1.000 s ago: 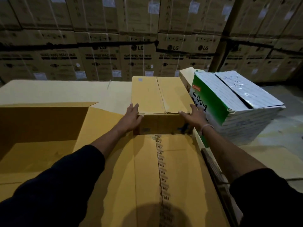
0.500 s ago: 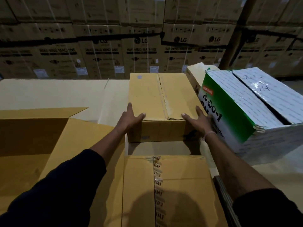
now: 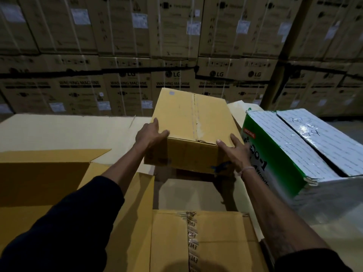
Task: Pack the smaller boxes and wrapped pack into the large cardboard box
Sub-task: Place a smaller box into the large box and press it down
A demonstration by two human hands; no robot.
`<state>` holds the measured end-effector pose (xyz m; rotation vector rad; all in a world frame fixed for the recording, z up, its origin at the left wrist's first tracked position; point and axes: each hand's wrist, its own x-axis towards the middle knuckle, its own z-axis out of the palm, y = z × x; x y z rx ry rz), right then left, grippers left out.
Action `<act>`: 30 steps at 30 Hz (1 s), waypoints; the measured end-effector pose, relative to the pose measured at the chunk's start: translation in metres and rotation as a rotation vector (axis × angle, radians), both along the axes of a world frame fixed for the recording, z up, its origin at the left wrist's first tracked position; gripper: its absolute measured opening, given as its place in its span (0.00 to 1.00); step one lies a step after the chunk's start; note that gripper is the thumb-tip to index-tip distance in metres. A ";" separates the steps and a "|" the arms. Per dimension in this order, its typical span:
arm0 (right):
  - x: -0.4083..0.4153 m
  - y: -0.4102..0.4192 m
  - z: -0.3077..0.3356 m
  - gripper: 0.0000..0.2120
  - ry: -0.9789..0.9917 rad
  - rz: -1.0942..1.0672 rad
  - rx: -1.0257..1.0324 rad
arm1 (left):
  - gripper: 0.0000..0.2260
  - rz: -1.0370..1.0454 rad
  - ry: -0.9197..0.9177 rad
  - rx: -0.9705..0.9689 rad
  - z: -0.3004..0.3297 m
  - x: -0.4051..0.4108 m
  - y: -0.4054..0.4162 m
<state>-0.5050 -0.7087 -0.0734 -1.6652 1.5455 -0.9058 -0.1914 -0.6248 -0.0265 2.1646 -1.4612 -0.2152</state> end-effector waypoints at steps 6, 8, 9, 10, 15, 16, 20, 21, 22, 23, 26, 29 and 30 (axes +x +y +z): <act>0.000 0.041 0.060 0.44 0.046 -0.049 -0.158 | 0.40 -0.017 0.101 -0.183 0.033 0.005 0.047; 0.001 0.062 0.082 0.44 0.039 -0.066 -0.206 | 0.41 -0.027 0.117 -0.228 0.050 0.006 0.068; 0.001 0.075 0.094 0.44 0.034 -0.071 -0.229 | 0.41 -0.028 0.120 -0.250 0.059 0.007 0.081; 0.002 0.089 0.105 0.44 0.030 -0.073 -0.256 | 0.41 -0.028 0.117 -0.268 0.069 0.008 0.094; 0.015 0.179 0.154 0.43 0.012 -0.093 -0.364 | 0.42 -0.071 0.148 -0.350 0.116 0.026 0.174; 0.020 0.201 0.160 0.42 0.006 -0.095 -0.381 | 0.42 -0.073 0.148 -0.363 0.124 0.032 0.193; 0.049 0.290 0.177 0.45 -0.019 -0.099 -0.433 | 0.43 -0.051 0.130 -0.389 0.150 0.058 0.283; 0.055 0.313 0.179 0.47 -0.023 -0.099 -0.435 | 0.43 -0.040 0.096 -0.398 0.154 0.065 0.307; 0.062 0.336 0.181 0.48 -0.018 -0.099 -0.440 | 0.43 -0.030 0.069 -0.405 0.156 0.072 0.331; 0.068 0.360 0.183 0.48 -0.003 -0.099 -0.449 | 0.43 -0.024 0.055 -0.407 0.158 0.079 0.356; 0.082 0.426 0.185 0.46 0.050 -0.098 -0.471 | 0.42 -0.033 0.064 -0.419 0.157 0.096 0.425; 0.088 0.482 0.178 0.46 0.087 -0.091 -0.453 | 0.40 -0.023 0.001 -0.403 0.155 0.103 0.485; 0.089 0.498 0.174 0.47 0.084 -0.083 -0.445 | 0.40 -0.015 -0.031 -0.388 0.154 0.103 0.502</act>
